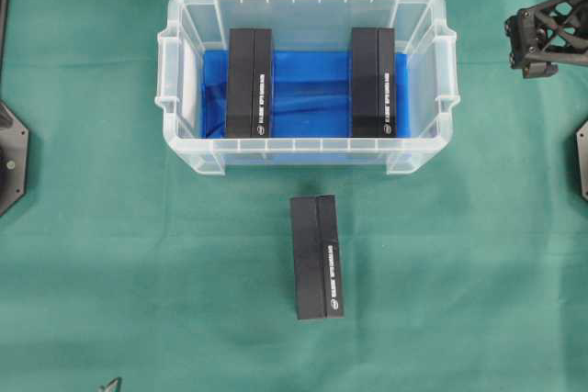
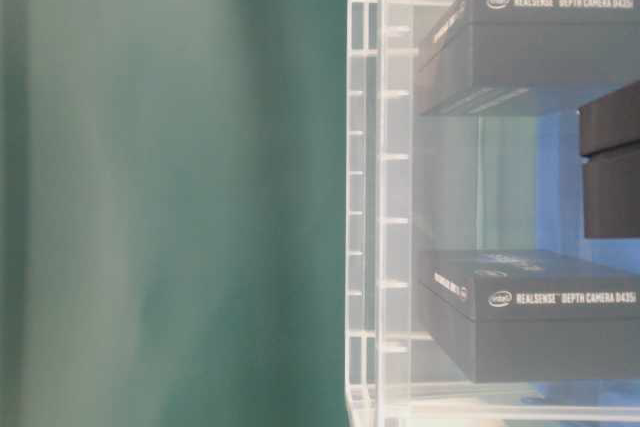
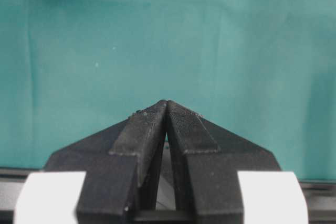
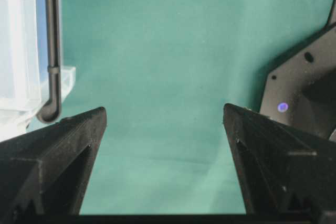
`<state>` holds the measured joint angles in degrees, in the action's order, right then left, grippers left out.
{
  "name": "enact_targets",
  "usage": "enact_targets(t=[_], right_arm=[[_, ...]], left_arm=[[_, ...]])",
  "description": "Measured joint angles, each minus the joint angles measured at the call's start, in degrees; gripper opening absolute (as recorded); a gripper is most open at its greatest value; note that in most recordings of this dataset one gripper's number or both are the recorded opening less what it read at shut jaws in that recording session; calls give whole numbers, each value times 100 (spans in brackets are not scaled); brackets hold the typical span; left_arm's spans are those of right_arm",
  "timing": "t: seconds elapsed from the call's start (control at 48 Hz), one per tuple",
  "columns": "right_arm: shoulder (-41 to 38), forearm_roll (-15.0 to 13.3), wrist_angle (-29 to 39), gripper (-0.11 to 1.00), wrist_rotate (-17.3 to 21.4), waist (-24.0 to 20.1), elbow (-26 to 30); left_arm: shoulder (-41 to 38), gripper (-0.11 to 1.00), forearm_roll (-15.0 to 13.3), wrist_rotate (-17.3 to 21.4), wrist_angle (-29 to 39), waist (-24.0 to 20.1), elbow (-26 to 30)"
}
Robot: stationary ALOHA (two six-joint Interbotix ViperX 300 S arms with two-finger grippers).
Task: Take the box out of the case with the right arm.
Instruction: 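Move the right gripper back over the left black box in the case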
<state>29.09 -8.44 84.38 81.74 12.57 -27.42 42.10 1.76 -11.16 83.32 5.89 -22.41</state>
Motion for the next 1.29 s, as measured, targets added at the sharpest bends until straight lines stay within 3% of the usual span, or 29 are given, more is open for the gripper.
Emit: enact_targets(t=[0.438,0.667,0.855,1.063,1.292], right_arm=[[0,44,-18,87,9,0,0],[-492,176,-527,87,18,-18,352],[-1529,185,-949,84,-62,-132,1230],[-2804,185,-993,84,-308,-246,2672],[-3964,193,-1002,85,-325,-334,3999]], left_arm=[[-9,2,-9,0,0,0,0],[-9,2,0,0,0,0,0],[-9,2,0,0,9,0,0],[-9,2,-9,0,0,0,0],[26,2,0,0,0,0,0]])
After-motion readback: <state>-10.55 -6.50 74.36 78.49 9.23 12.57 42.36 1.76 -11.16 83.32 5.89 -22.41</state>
